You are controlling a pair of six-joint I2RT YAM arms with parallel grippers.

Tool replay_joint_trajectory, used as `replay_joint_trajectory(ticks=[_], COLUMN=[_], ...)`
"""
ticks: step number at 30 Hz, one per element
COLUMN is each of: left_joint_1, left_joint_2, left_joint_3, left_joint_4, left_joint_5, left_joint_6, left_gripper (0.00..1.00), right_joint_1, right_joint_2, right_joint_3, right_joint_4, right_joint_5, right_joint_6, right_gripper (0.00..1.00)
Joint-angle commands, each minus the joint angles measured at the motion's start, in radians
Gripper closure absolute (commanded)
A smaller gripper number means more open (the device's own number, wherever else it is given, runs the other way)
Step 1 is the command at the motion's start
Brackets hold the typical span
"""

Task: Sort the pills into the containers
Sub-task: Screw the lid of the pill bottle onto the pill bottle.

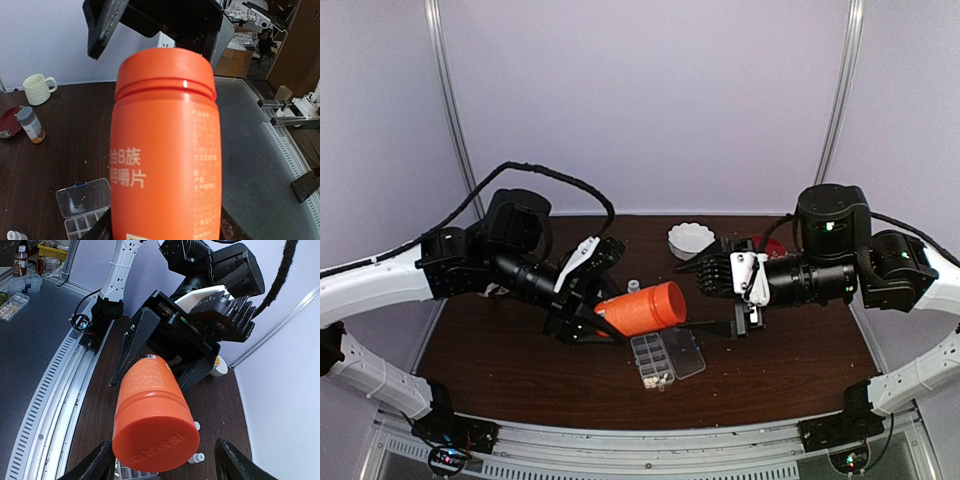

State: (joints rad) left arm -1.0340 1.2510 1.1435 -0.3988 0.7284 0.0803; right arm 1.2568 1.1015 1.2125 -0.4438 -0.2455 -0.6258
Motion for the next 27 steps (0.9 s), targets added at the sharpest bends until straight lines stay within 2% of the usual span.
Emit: replay_joint_trajectory(ticks=[1,6,10,14,16,21,23,27], left_joint_1=[0.002,0.003,0.002,0.002,0.002,0.002,0.002,0.002], left_joint_2=[0.019,0.022,0.026,0.028,0.029,0.031,0.035,0.031], left_joint_3=[0.053,0.057,0.060,0.061,0.061,0.059,0.062,0.067], left_joint_4=[0.004,-0.002,-0.011,-0.017,-0.018,-0.021,-0.021,-0.022], left_joint_5=[0.039,0.043,0.046,0.050,0.050,0.042,0.037,-0.029], left_joint_6=[0.020,0.029,0.034,0.036,0.036,0.036,0.037,0.046], left_gripper=[1.00,1.00,1.00,1.00,1.00,1.00,1.00,1.00], right_joint_1=[0.004,0.004,0.005,0.005,0.005,0.004,0.005,0.005], right_joint_2=[0.001,0.012,0.027,0.034,0.032,0.024,0.024,0.029], right_joint_3=[0.015,0.023,0.036,0.039,0.039,0.029,0.030,0.037], right_joint_4=[0.006,-0.004,-0.021,-0.019,-0.015,0.008,0.010,0.030], right_joint_5=[-0.006,-0.028,-0.041,-0.045,-0.052,-0.076,-0.086,-0.083], right_joint_6=[0.001,-0.006,-0.013,-0.015,-0.014,0.001,0.016,0.119], right_gripper=[0.30,0.34,0.42,0.41,0.47,0.50,0.57,0.57])
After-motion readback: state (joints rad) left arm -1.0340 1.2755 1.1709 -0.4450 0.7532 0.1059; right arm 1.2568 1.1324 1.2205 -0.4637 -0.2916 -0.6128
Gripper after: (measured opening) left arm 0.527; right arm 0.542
